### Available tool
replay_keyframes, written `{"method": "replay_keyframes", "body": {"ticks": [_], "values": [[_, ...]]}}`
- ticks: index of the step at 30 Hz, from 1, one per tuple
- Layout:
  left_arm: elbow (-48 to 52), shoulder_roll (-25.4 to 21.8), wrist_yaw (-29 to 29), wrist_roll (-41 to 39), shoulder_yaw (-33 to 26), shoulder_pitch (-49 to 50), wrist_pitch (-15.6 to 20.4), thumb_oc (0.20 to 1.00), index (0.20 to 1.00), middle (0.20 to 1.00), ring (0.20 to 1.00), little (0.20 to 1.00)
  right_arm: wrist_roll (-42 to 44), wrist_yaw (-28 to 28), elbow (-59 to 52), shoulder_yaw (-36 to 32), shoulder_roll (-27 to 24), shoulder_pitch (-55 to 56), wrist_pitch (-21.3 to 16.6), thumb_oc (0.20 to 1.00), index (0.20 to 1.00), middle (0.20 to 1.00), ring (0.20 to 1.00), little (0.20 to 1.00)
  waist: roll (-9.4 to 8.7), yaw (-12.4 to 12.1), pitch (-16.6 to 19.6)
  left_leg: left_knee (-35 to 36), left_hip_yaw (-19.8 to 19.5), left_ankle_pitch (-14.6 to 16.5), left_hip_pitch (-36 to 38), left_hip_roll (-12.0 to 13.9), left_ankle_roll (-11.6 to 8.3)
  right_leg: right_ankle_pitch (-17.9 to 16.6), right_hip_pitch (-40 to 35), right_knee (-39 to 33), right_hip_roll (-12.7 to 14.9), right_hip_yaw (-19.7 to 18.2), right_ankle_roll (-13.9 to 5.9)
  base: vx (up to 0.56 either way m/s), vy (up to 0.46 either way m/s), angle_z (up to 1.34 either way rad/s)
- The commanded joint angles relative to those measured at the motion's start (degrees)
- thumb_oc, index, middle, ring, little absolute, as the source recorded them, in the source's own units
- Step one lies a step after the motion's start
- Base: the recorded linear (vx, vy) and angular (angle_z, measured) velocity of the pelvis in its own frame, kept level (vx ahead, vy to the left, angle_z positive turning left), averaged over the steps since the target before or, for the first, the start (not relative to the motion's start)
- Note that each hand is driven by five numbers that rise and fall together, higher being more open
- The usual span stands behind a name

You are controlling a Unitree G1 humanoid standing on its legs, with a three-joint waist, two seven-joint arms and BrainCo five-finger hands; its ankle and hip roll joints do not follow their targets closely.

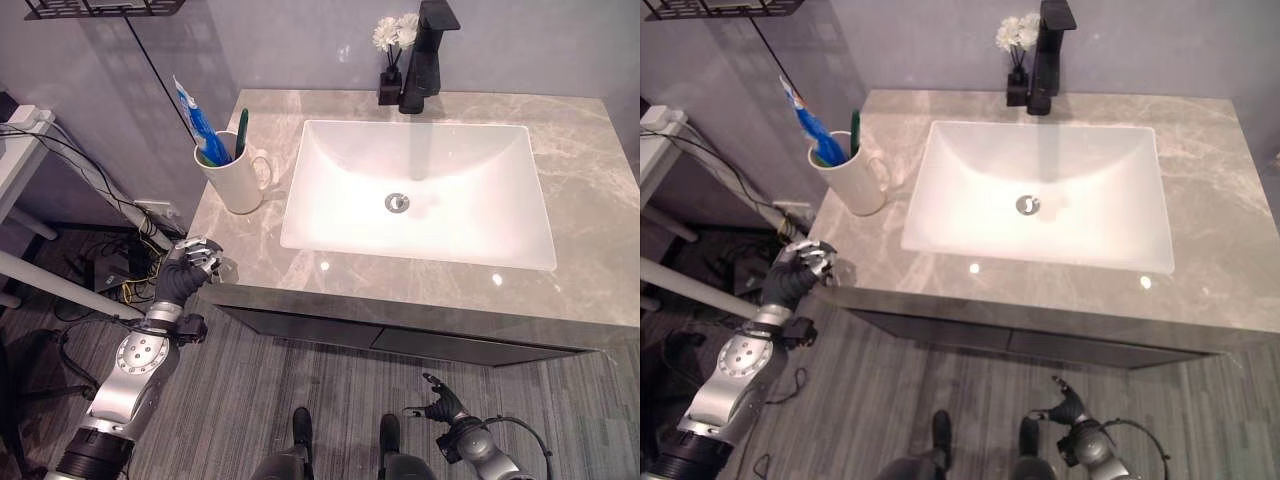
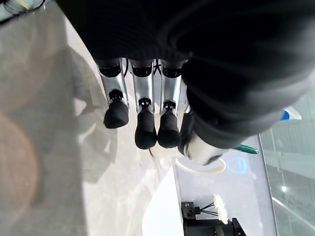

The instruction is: Put brush and paste in cup on sink, flatten towel.

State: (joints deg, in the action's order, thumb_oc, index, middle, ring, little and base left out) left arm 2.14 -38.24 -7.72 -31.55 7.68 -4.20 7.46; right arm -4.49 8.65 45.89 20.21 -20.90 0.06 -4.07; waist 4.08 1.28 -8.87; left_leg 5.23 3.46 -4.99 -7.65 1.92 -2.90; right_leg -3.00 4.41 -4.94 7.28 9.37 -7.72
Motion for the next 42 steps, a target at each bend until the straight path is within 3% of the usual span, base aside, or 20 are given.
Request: {"method": "replay_keyframes", "body": {"ticks": [1,7,20,42], "values": [[-1.7,-3.2,-0.5,-2.5,-1.1,-3.3,2.0,0.2,0.2,0.2,0.2,0.2,2.6,1.0,-0.9,-0.3,1.0,-1.1,-0.5,1.0,1.0,1.0,1.0,1.0,-2.62,0.9,0.7,-0.2,1.7,0.7,0.2,3.5,-3.55,-4.6,2.5,-0.1,7.4,-0.7,-3.98,0.0,0.011,-0.05],[-3.4,-5.6,-1.0,-5.6,0.8,-6.0,1.5,0.2,0.2,0.2,0.2,0.2,2.7,1.1,-0.9,0.5,0.6,-1.5,-0.2,1.0,1.0,1.0,1.0,1.0,-2.41,1.6,0.1,-0.2,2.2,0.7,-0.1,3.5,-3.63,-4.9,3.4,-0.1,7.4,-1.1,-4.11,0.0,0.001,-0.02],[-10.6,-5.3,-4.0,-4.6,3.1,-14.4,1.5,0.2,0.2,0.2,0.2,0.2,3.2,2.0,0.4,1.3,1.9,-1.6,-0.2,1.0,1.0,1.0,1.0,1.0,-2.53,2.8,0.2,-0.2,2.9,0.9,0.0,3.8,-3.82,-4.9,3.8,-0.1,7.1,-1.8,-4.05,0.0,0.0,-0.02],[-18.3,-0.6,-8.2,-4.2,3.1,-22.3,3.0,0.2,0.2,0.2,0.2,0.2,1.6,2.5,-0.7,2.2,0.5,-2.6,-0.2,1.0,1.0,1.0,1.0,1.0,-3.97,4.1,-1.6,-0.2,4.2,0.6,-2.8,4.1,-3.84,-6.1,8.6,-0.1,6.8,-4.1,-4.42,0.0,0.001,-0.06]]}}
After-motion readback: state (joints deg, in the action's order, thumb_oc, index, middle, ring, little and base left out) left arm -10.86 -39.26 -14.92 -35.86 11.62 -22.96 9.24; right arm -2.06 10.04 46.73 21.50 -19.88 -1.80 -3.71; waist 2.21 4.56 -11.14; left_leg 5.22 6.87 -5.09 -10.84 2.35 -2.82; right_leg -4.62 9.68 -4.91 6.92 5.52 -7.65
